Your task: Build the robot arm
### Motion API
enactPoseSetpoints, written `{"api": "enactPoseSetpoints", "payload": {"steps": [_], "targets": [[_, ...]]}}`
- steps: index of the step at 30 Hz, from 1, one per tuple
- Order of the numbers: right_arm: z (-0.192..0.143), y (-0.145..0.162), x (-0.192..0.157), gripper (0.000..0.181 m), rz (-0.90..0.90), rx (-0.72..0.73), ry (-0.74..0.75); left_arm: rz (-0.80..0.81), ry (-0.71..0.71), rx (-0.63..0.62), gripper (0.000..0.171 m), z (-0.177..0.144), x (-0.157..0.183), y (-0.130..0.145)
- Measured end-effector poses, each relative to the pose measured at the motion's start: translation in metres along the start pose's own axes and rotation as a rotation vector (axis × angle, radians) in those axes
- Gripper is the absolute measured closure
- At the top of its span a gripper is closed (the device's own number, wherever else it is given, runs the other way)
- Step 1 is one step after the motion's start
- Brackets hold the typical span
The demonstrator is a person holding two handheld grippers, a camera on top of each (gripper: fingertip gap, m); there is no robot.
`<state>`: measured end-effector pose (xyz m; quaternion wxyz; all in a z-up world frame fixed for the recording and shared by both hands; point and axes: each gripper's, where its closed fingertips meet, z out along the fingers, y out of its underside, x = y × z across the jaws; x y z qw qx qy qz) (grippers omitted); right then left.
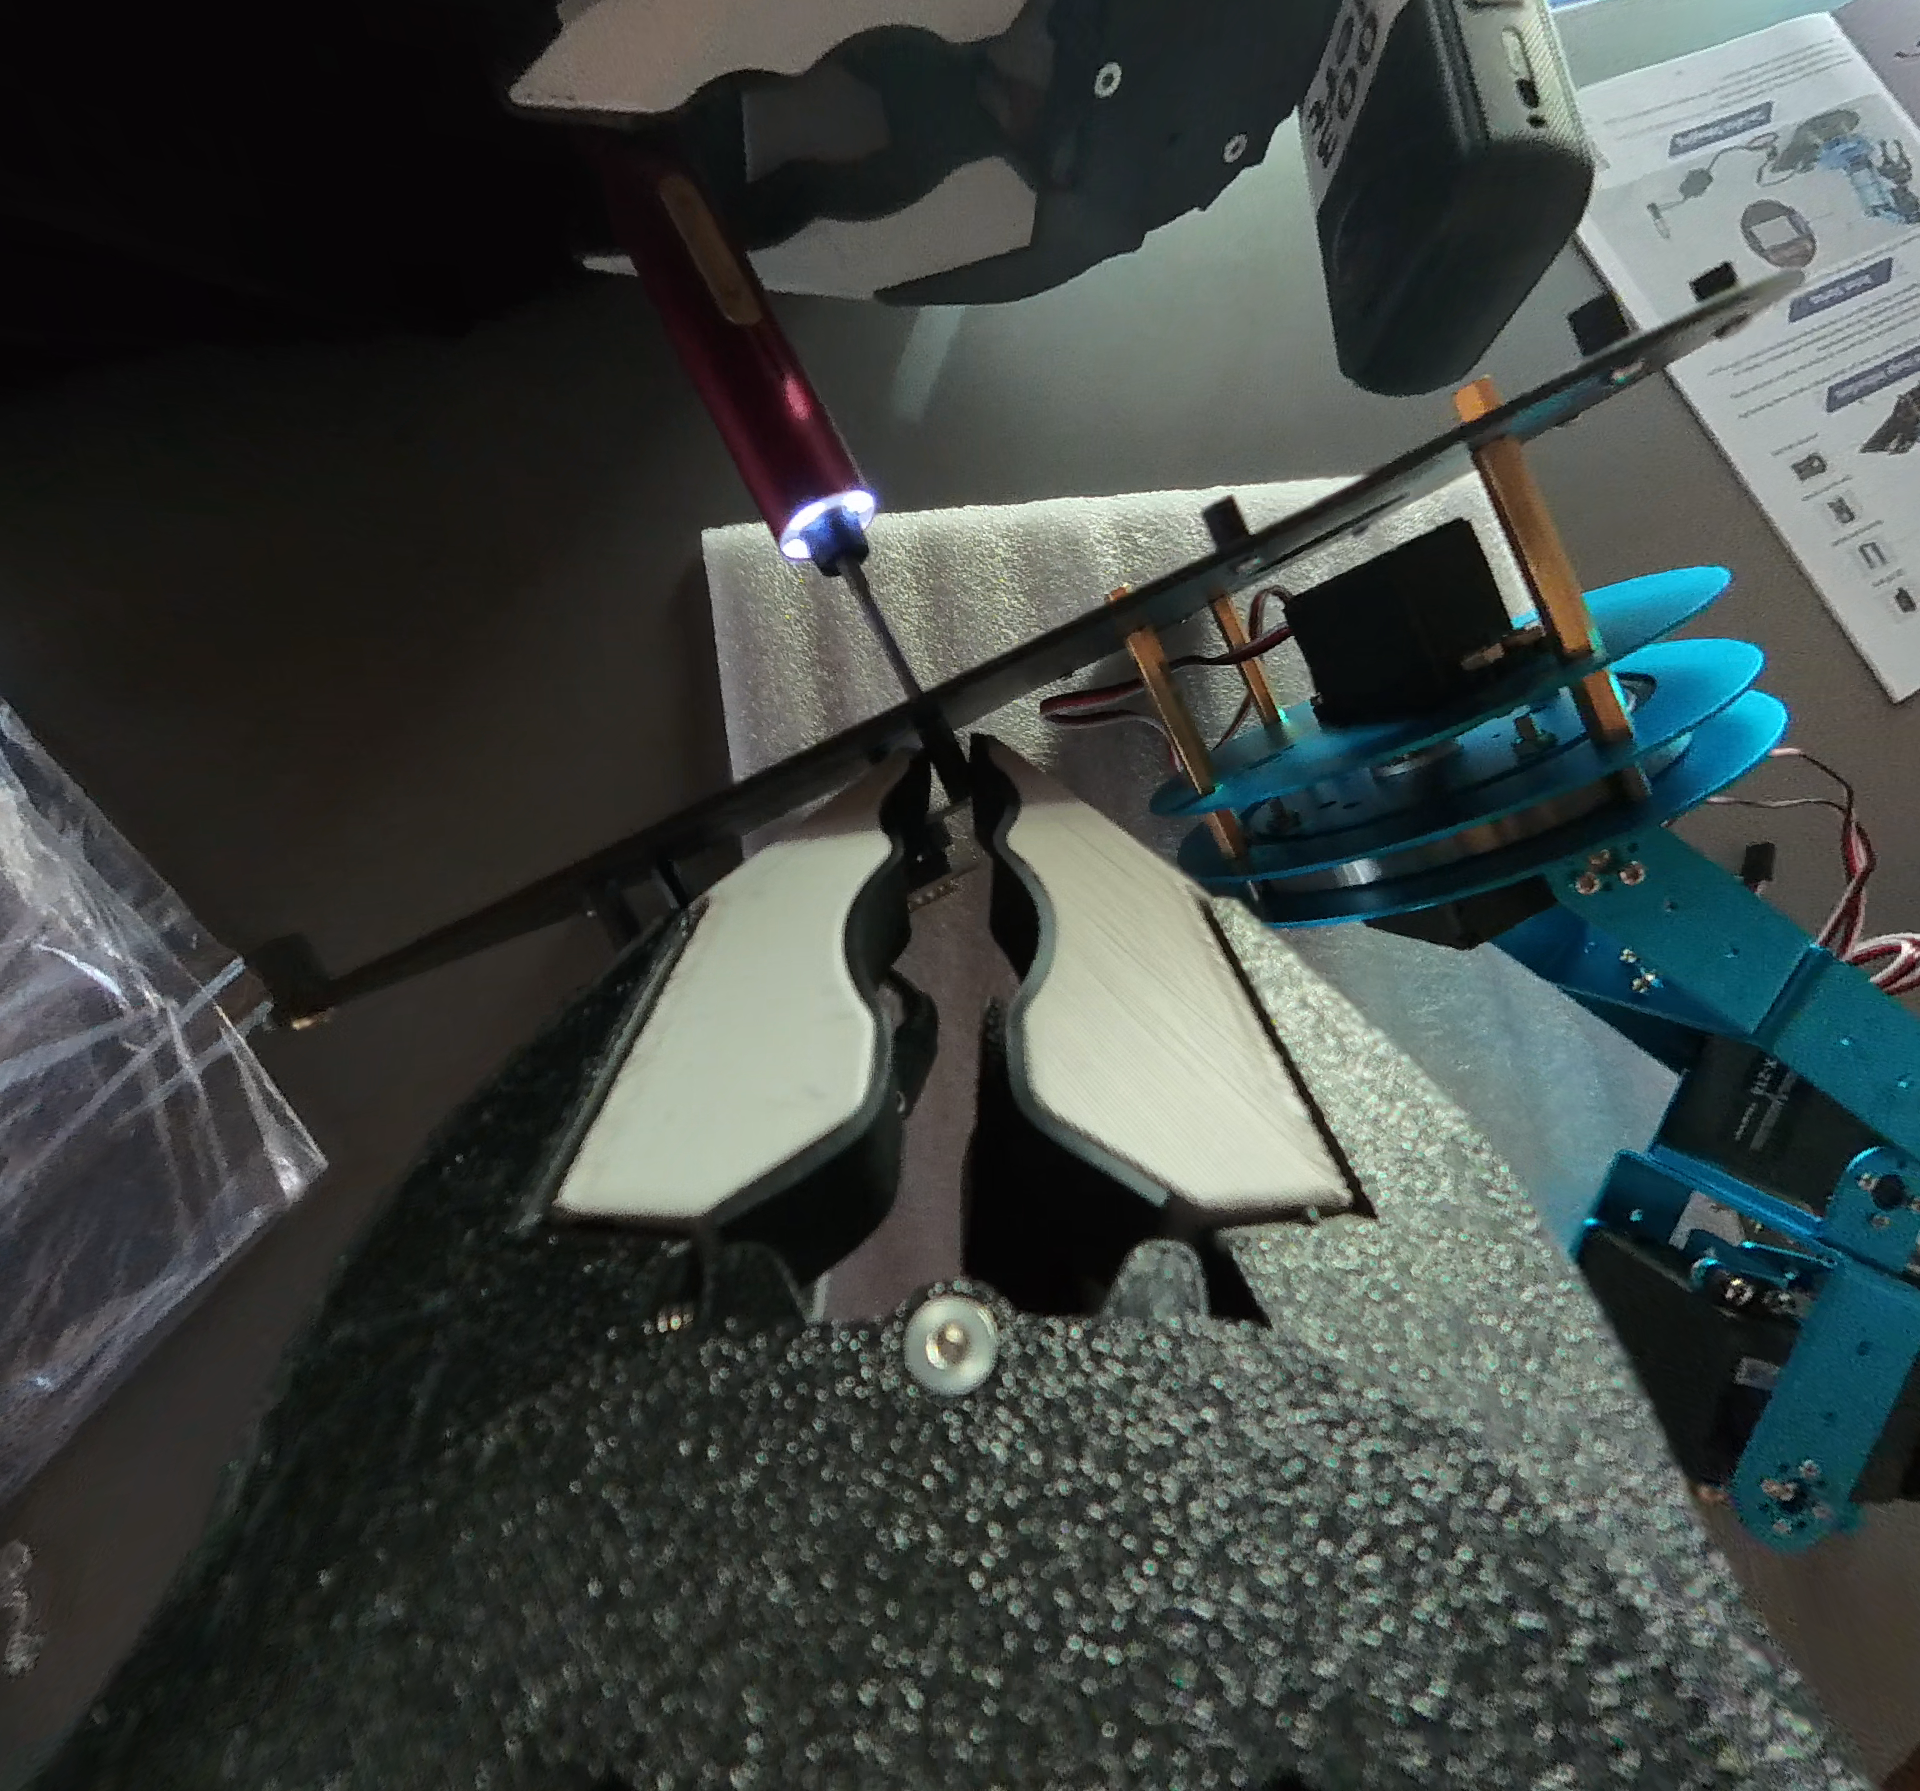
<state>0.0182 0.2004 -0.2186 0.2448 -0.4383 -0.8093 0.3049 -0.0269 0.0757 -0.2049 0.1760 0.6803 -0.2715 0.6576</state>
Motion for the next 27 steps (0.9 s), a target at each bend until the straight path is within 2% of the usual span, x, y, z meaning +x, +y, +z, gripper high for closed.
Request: {"api": "enactPoseSetpoints", "payload": {"steps": [7,9,11,13,16,20,24,27], "targets": [[-0.002,0.001,-0.002,0.174,0.07,0.045,0.032,0.015,-0.006,-0.004,0.149,0.0,0.0,-0.001],[-0.005,0.003,0.001,0.171,0.111,0.063,0.058,0.015,-0.01,-0.004,0.15,-0.001,-0.003,0.0],[-0.019,0.006,0.007,0.159,0.183,0.09,0.109,0.028,-0.029,-0.006,0.15,-0.002,-0.009,0.001],[-0.043,0.003,0.012,0.16,0.271,0.161,0.174,0.041,-0.051,-0.012,0.151,-0.003,-0.014,0.002],[-0.074,0.004,0.01,0.154,0.398,0.167,0.335,0.045,-0.054,-0.005,0.151,-0.004,-0.014,0.002],[-0.108,-0.002,-0.019,0.136,0.672,0.143,0.614,0.028,-0.012,0.019,0.151,-0.003,-0.007,0.0],[-0.114,-0.035,-0.061,0.119,1.022,0.436,0.862,0.046,-0.011,0.038,0.15,-0.004,-0.003,-0.001],[-0.092,-0.03,-0.099,0.109,1.395,0.73,0.983,0.054,-0.01,0.048,0.15,-0.001,-0.003,-0.002]]}}
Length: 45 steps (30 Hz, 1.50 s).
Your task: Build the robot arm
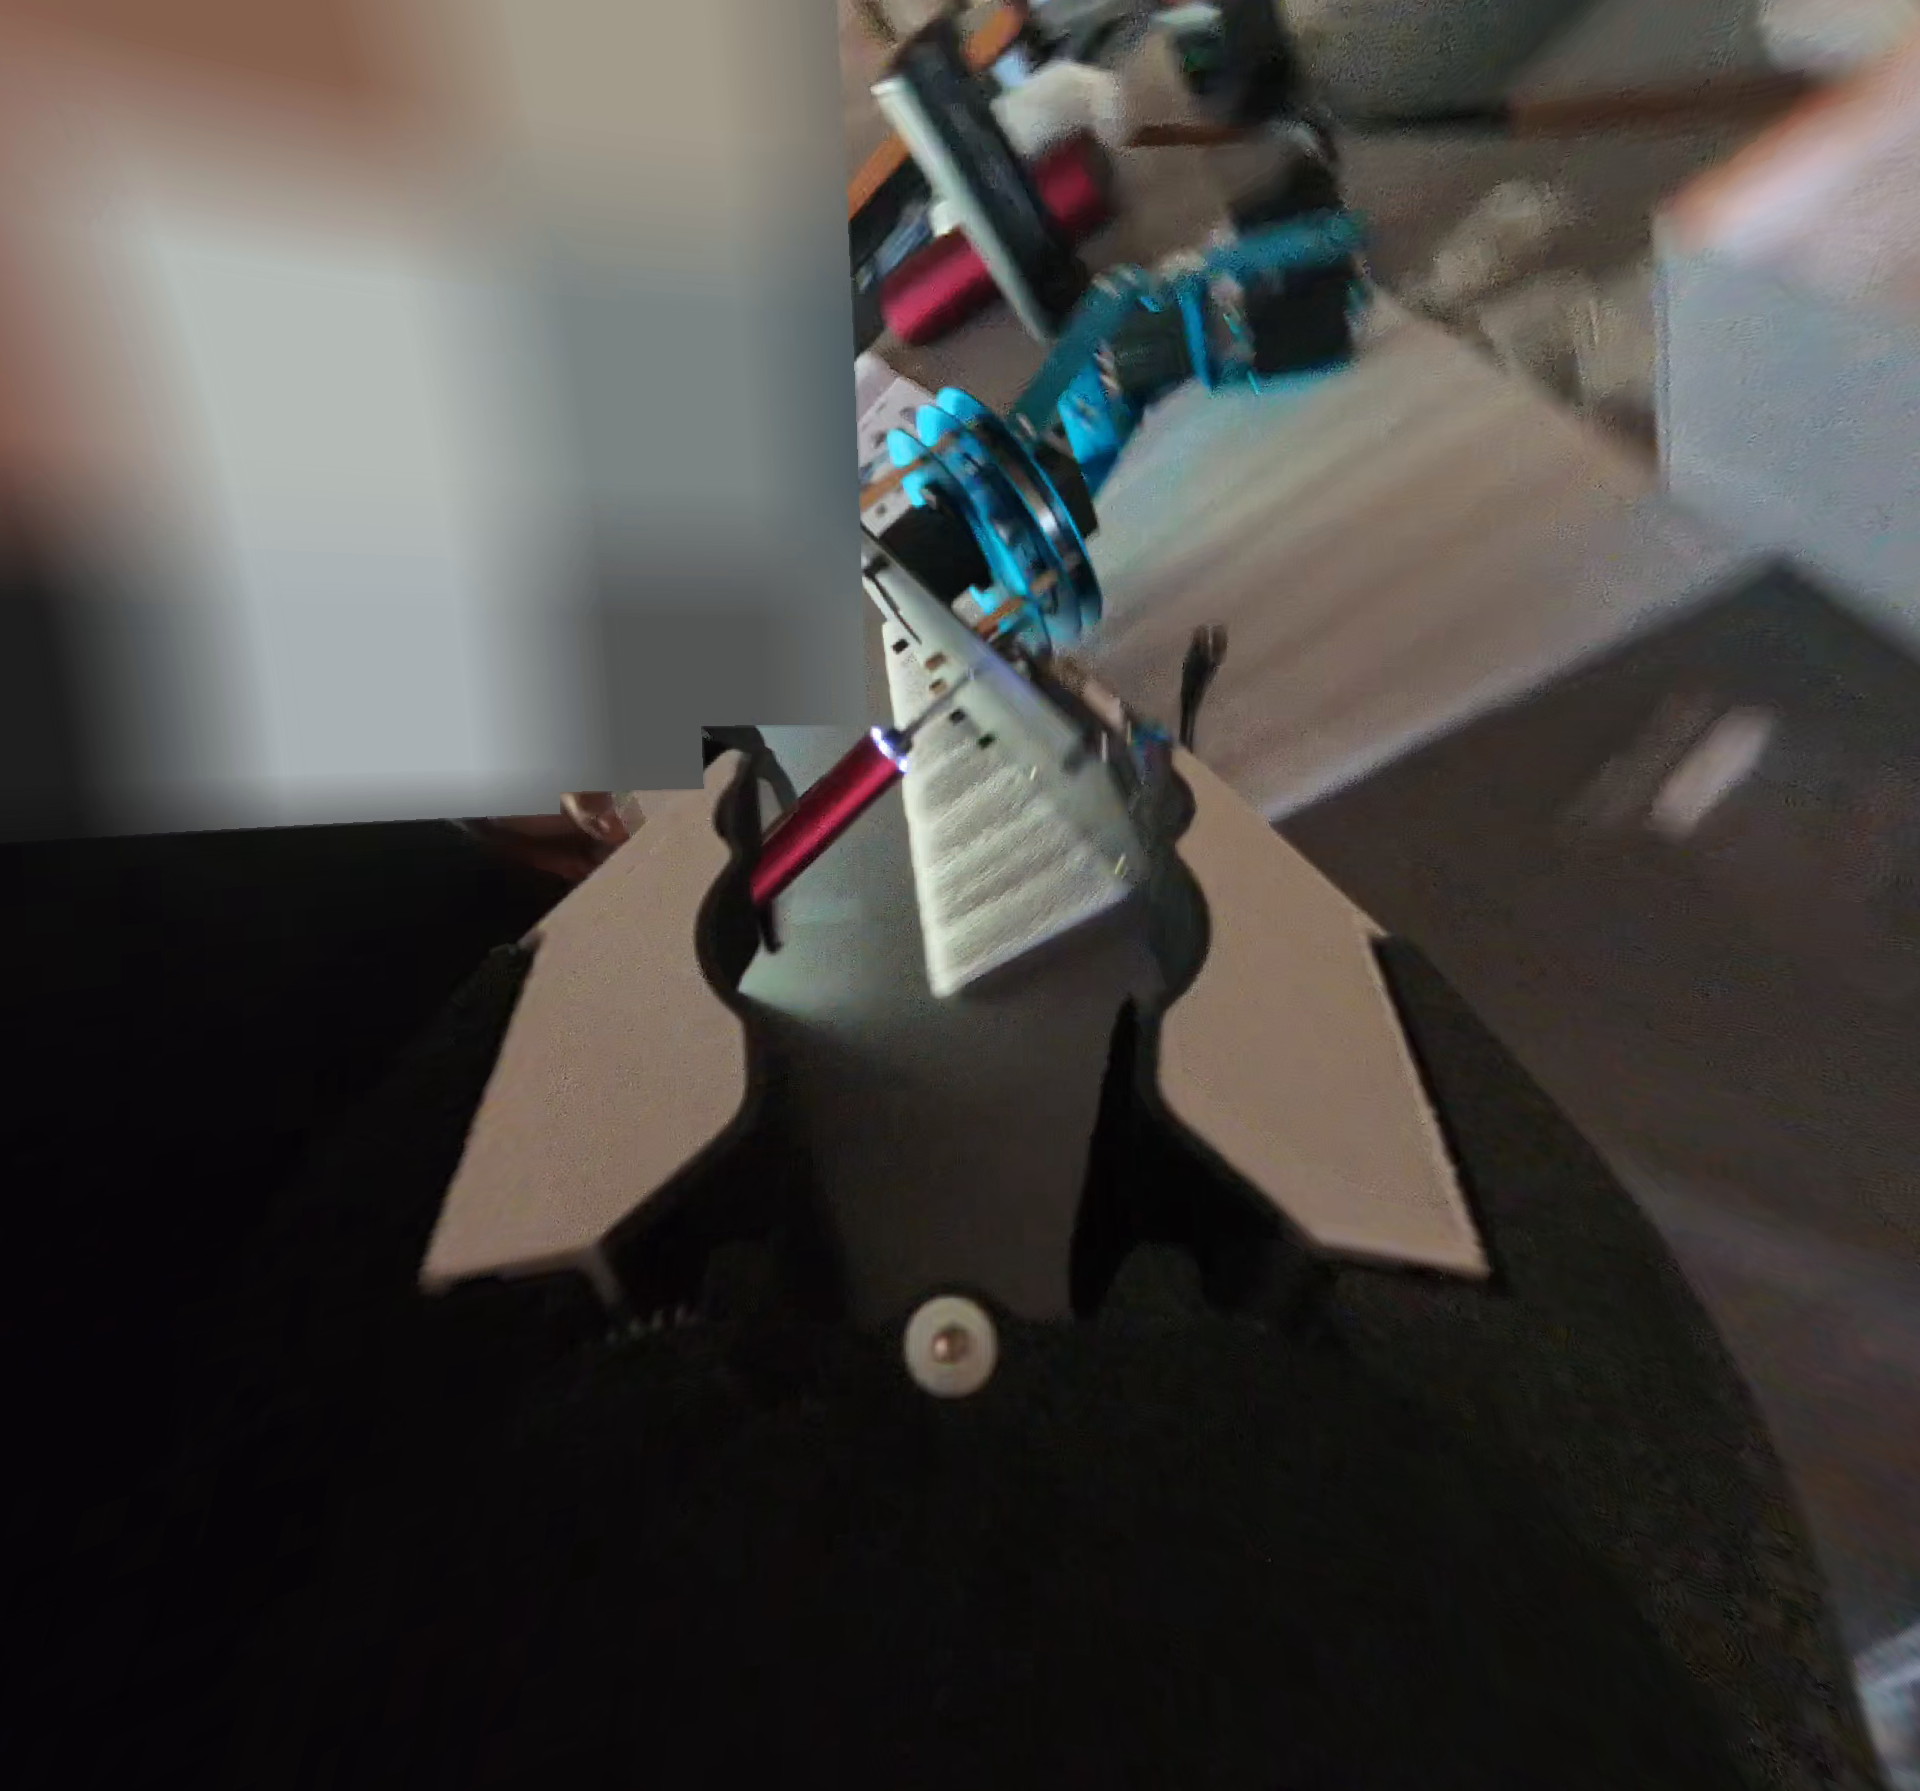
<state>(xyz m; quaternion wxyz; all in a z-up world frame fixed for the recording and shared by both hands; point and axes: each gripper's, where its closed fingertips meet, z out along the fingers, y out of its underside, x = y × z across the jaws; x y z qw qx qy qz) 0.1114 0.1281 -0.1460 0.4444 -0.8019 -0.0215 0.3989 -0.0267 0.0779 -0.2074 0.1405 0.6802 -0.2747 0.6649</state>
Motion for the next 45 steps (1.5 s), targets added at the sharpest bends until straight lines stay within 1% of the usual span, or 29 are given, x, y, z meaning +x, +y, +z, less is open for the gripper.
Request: {"api": "enactPoseSetpoints", "payload": {"steps": [1,3,4,6,7,9,10,11,12,15,16,17,21,29,32,34,35,37,39,42,45], "targets": [[-0.003,0.019,0.0,0.103,0.139,0.029,0.006,-0.001,0.003,0.007,0.15,0.002,0.0,-0.001],[-0.001,0.051,-0.009,0.105,0.371,0.084,-0.034,-0.012,0.021,0.022,0.15,0.005,0.002,-0.002],[0.006,0.064,-0.017,0.107,0.446,0.093,-0.062,-0.017,0.027,0.026,0.15,0.006,0.003,-0.002],[0.028,0.09,-0.031,0.111,0.543,0.042,-0.089,-0.01,0.02,0.028,0.15,0.007,0.004,-0.002],[0.041,0.095,-0.039,0.113,0.578,0.016,-0.121,-0.004,0.014,0.027,0.149,0.007,0.004,-0.002],[0.066,0.093,-0.052,0.119,0.665,-0.001,-0.198,0.001,0.0,0.023,0.15,0.007,0.003,-0.002],[0.077,0.095,-0.059,0.122,0.684,-0.046,-0.234,0.005,-0.008,0.017,0.15,0.007,0.002,-0.002],[0.087,0.101,-0.062,0.123,0.686,-0.108,-0.243,0.013,-0.015,0.012,0.149,0.008,0.002,-0.002],[0.094,0.106,-0.064,0.128,0.687,-0.146,-0.246,0.019,-0.019,0.008,0.149,0.008,0.002,-0.002],[0.102,0.1,-0.069,0.154,0.755,-0.14,-0.306,0.014,-0.026,0.001,0.149,0.009,0.002,-0.002],[0.103,0.1,-0.07,0.16,0.76,-0.15,-0.32,0.011,-0.023,0.0,0.149,0.009,0.003,-0.002],[0.103,0.1,-0.069,0.161,0.758,-0.15,-0.312,0.01,-0.022,-0.001,0.149,0.009,0.003,-0.002],[0.102,0.102,-0.068,0.161,0.75,-0.167,-0.304,0.006,-0.024,-0.006,0.149,0.008,0.002,-0.002],[0.101,0.105,-0.068,0.163,0.796,-0.172,-0.299,0.015,-0.038,-0.018,0.149,0.009,0.0,-0.001],[0.101,0.104,-0.068,0.163,0.831,-0.156,-0.316,0.011,-0.032,-0.015,0.149,0.009,0.001,-0.002],[0.101,0.103,-0.069,0.163,0.889,-0.129,-0.361,0.016,-0.034,-0.014,0.149,0.008,0.002,-0.002],[0.102,0.104,-0.069,0.163,0.885,-0.128,-0.358,0.02,-0.045,-0.016,0.149,0.007,0.0,-0.002],[0.104,0.106,-0.068,0.162,0.819,-0.145,-0.322,0.007,-0.04,-0.014,0.149,0.006,-0.001,-0.001],[0.104,0.104,-0.067,0.162,0.817,-0.148,-0.323,-0.003,-0.031,-0.01,0.149,0.006,0.0,-0.002],[0.102,0.095,-0.055,0.155,0.81,-0.089,-0.3,0.006,-0.037,-0.012,0.149,0.006,0.0,-0.002],[0.101,0.087,-0.048,0.159,0.816,-0.054,-0.303,-0.002,-0.025,-0.009,0.149,0.007,0.001,-0.002]]}}
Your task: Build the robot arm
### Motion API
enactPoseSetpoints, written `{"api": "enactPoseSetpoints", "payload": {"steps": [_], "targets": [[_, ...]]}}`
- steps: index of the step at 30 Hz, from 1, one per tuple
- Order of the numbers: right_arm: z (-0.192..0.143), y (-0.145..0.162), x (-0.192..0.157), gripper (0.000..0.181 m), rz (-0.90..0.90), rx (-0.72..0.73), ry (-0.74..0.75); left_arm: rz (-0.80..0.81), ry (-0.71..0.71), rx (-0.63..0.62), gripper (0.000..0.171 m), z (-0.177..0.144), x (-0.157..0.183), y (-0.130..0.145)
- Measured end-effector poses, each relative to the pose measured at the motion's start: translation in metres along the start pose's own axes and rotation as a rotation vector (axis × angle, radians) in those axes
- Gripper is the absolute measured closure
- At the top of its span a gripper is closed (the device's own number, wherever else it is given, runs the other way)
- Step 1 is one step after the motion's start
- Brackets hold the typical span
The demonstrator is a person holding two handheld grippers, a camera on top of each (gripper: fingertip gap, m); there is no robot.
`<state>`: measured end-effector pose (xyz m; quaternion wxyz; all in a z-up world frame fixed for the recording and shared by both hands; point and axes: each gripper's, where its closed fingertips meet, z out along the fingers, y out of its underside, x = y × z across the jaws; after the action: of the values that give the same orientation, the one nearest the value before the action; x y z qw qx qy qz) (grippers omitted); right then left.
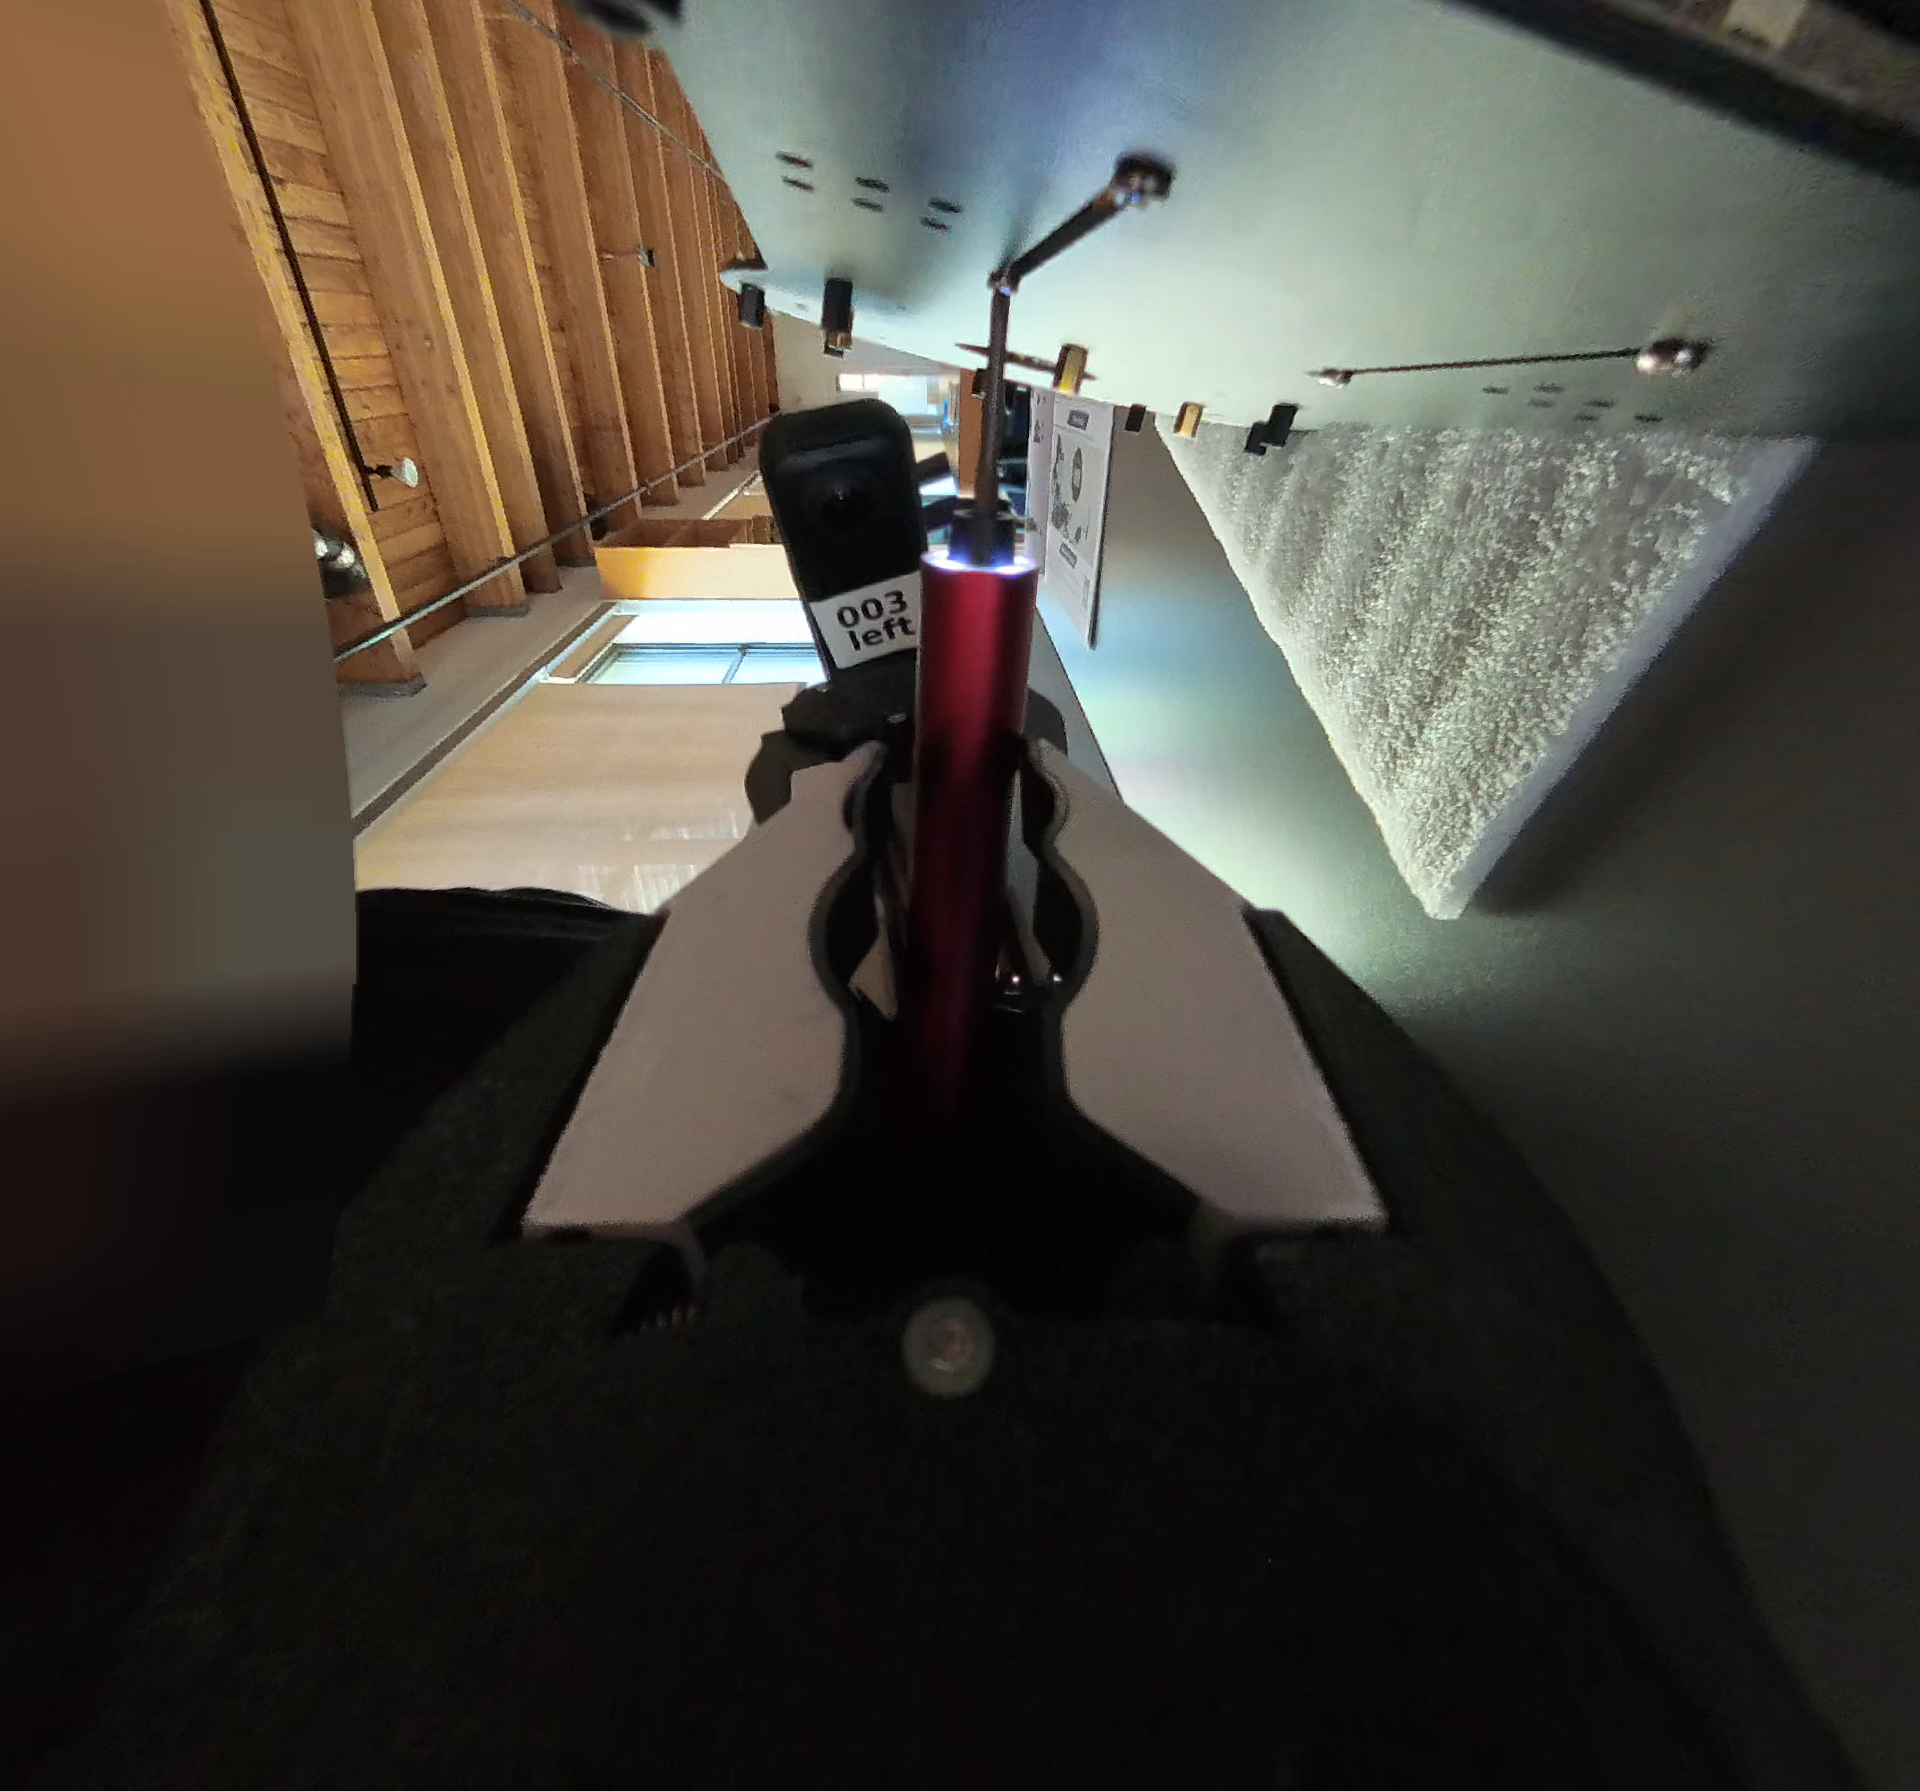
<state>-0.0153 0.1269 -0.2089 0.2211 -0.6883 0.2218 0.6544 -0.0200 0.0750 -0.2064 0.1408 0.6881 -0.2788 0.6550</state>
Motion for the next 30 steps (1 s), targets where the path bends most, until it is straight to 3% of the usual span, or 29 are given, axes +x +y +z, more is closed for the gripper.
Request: {"api": "enactPoseSetpoints", "payload": {"steps": [19,30], "targets": [[-0.001,0.0009,0.0032,0.163,0.067,-0.041,-0.075,-0.027,0.015,-0.004,0.149,0.0057,0.001,0.0002],[-0.0021,0.0049,0.0018,0.156,0.077,-0.045,-0.077,-0.041,0.018,0.004,0.149,0.0084,0.0017,-0.0008]]}}
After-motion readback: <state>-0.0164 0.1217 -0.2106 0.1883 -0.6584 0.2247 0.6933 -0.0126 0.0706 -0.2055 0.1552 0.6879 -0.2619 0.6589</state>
